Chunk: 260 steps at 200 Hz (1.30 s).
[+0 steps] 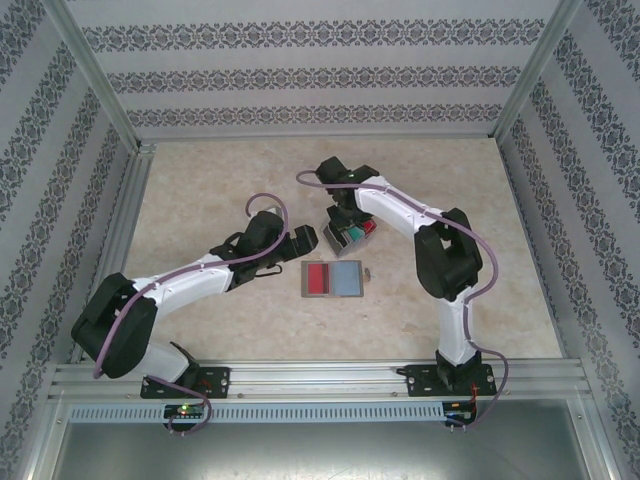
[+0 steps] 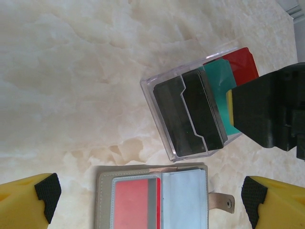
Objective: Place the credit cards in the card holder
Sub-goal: Pick up the credit card from the storage box.
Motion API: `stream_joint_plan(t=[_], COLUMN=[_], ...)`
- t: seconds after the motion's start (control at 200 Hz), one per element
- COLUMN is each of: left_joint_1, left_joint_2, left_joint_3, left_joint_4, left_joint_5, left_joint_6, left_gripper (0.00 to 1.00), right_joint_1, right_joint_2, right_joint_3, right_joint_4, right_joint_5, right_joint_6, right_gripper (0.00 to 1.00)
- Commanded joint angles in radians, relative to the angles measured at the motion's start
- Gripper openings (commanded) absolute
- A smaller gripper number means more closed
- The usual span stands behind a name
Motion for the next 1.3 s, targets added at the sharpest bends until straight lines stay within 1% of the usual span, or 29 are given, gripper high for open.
stream_joint_plan(t=[0.0, 0.145, 0.375, 0.52, 0.664, 0.849, 0.939, 1.014, 1.294], left_joint_1=[0.011, 0.012, 0.012, 0.012, 0.012, 0.012, 0.012, 0.012, 0.013], left_joint_2=[-0.030, -0.028, -0.022, -0.016, -0.016, -0.018, -0.016, -0.015, -0.021], left_joint_3=[-0.022, -0.025, -0.028, -0.023, -0.022, -0.023, -0.022, -0.023, -0.028], left_joint_4=[0.010, 0.004, 0.007, -0.001, -0.005, -0.006, -0.008, -0.008, -0.010], left_joint_5=[-0.001, 0.001, 0.005, 0.008, 0.009, 0.006, 0.009, 0.009, 0.007], left_joint_6=[-0.017, -0.017, -0.030, -0.027, -0.030, -0.030, -0.033, -0.031, -0.034], left_gripper=[0.99, 0.99, 0.99, 0.99, 0.99, 0.99, 0.99, 0.99, 0.99], right_joint_1=[0.011, 0.011, 0.015, 0.014, 0.016, 0.014, 0.012, 0.012, 0.006], right_joint_2=[0.029, 0.036, 0.057, 0.060, 0.045, 0.007, 0.001, 0.003, -0.010], right_joint_3=[0.031, 0.038, 0.020, 0.014, 0.011, -0.003, -0.010, -0.007, -0.023], right_joint_4=[-0.051, -0.044, -0.032, -0.029, -0.025, -0.006, -0.005, -0.007, 0.006], right_joint_5=[0.088, 0.106, 0.168, 0.172, 0.175, 0.210, 0.208, 0.197, 0.198], right_joint_6=[-0.029, -0.029, -0.046, -0.052, -0.053, -0.058, -0.056, -0.053, -0.046], right_gripper=[0.34, 0.34, 0.33, 0.32, 0.31, 0.30, 0.29, 0.26, 0.25])
